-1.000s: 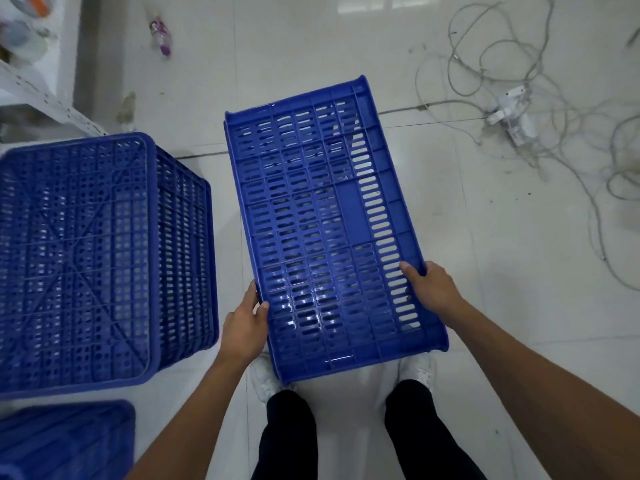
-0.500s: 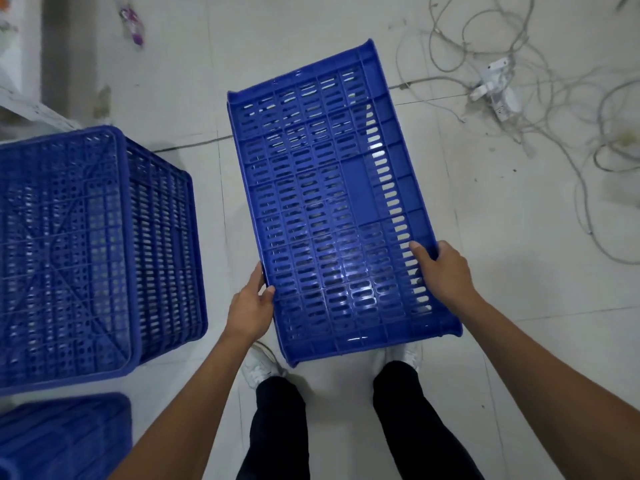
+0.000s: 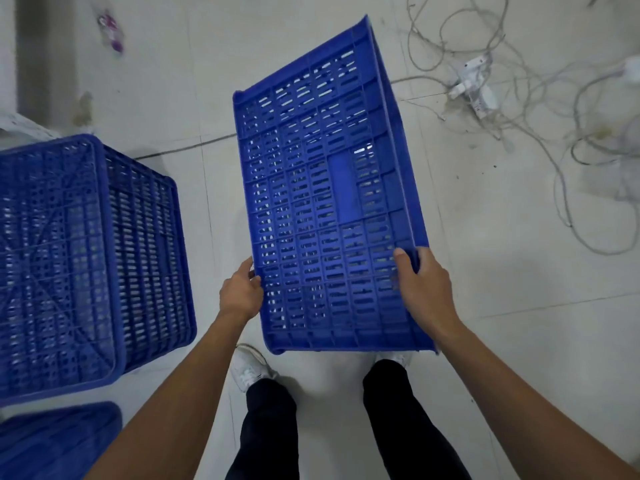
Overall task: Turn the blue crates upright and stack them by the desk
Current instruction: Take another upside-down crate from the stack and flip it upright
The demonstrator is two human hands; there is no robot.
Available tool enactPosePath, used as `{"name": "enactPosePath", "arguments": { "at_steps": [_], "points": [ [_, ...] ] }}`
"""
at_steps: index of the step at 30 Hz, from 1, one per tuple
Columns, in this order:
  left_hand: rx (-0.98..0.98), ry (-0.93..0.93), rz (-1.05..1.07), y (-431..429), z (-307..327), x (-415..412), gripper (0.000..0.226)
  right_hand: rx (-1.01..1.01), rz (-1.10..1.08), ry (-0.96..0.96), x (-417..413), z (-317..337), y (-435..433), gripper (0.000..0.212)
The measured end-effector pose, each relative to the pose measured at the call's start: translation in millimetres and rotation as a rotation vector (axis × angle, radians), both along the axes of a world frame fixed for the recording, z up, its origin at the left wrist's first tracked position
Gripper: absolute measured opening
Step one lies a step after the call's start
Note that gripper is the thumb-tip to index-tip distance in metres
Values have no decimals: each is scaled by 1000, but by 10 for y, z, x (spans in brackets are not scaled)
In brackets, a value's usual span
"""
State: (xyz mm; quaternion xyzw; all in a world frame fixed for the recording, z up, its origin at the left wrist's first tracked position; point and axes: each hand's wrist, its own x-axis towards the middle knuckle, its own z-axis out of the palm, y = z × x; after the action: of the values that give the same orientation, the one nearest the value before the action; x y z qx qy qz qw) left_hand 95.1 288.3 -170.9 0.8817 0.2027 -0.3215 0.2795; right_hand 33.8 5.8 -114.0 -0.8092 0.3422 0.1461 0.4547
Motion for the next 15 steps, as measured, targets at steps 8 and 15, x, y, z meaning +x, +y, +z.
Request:
{"name": "enactPosePath", "arguments": {
  "at_steps": [8,15],
  "points": [
    [-238,-169,187,73,384,100,16,74,200,-39,124,151,675,38],
    [-504,-216,104,-118,803,94,13,-136,474,-56,236,67,1494,41]
  ]
}}
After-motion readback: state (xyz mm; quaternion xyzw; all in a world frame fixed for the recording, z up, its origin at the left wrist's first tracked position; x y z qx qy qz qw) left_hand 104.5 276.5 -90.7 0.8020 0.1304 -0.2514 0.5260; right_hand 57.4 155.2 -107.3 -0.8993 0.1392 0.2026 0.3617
